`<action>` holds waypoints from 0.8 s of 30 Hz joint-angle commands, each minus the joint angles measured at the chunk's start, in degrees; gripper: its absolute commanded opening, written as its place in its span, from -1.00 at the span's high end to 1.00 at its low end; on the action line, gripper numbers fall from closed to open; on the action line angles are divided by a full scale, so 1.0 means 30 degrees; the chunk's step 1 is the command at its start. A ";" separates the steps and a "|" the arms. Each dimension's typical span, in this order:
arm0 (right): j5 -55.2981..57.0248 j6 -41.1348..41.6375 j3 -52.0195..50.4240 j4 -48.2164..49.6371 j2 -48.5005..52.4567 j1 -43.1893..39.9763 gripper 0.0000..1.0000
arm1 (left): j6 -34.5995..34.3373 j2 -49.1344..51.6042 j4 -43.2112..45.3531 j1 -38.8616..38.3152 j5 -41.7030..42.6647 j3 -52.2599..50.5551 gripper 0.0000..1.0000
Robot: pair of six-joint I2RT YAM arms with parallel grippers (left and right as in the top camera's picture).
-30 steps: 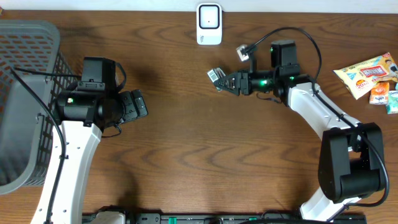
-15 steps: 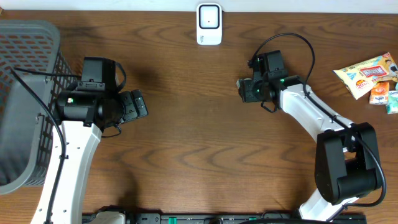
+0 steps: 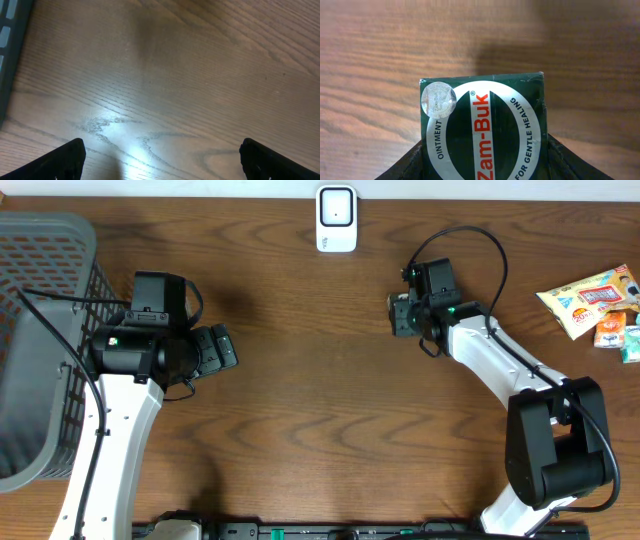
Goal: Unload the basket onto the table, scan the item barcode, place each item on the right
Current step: 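Reach the held green tin up to the white scanner face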
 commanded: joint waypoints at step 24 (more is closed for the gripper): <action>0.1355 -0.3089 1.7486 -0.8794 0.7475 0.1239 0.44 | 0.0036 0.0000 -0.0102 0.0102 -0.0058 0.0015 -0.95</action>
